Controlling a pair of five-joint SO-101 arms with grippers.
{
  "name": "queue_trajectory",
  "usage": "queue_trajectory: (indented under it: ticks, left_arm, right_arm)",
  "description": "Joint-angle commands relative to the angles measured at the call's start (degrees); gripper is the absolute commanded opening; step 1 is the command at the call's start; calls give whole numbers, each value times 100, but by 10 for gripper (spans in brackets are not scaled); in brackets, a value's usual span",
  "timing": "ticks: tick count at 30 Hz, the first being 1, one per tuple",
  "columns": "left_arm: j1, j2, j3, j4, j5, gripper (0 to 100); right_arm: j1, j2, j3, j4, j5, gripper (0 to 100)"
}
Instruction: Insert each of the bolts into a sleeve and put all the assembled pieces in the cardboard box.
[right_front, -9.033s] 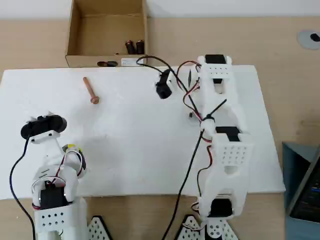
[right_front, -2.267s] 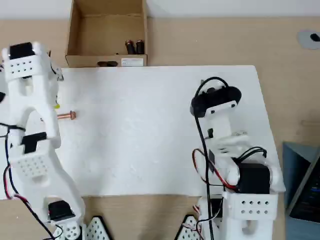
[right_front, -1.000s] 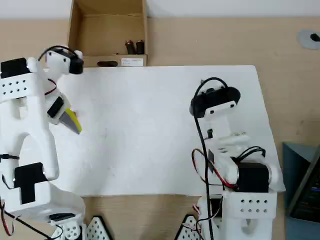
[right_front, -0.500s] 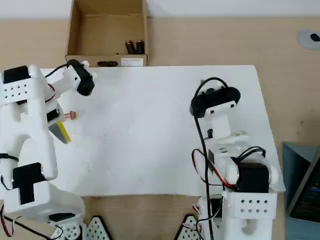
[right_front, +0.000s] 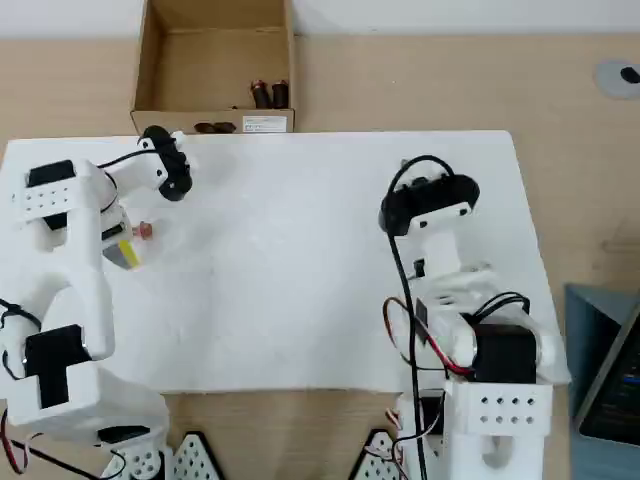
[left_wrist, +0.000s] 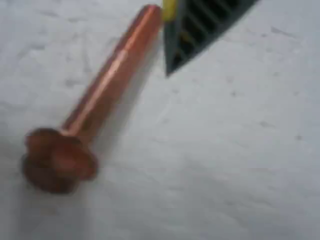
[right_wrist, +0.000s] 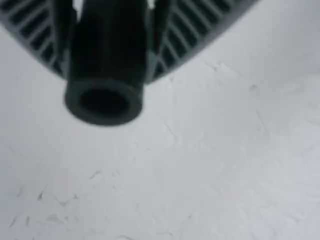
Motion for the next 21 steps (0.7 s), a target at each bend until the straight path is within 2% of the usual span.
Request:
queue_trajectory:
  ticks: [1, 8, 13, 21]
  left_arm:
    - [-18, 180, -79, -440, -308, 328]
    - [-18, 1297, -958, -352, -255, 328]
    - [-9, 1824, -1600, 352, -264, 312]
    - [123, 2378, -2031, 738, -264, 41]
  right_arm:
    - [40, -75, -4, -123, 9, 10]
    - [40, -75, -4, -123, 9, 10]
    - [40, -57, 4, -123, 9, 10]
    - [40, -75, 84, -185, 9, 10]
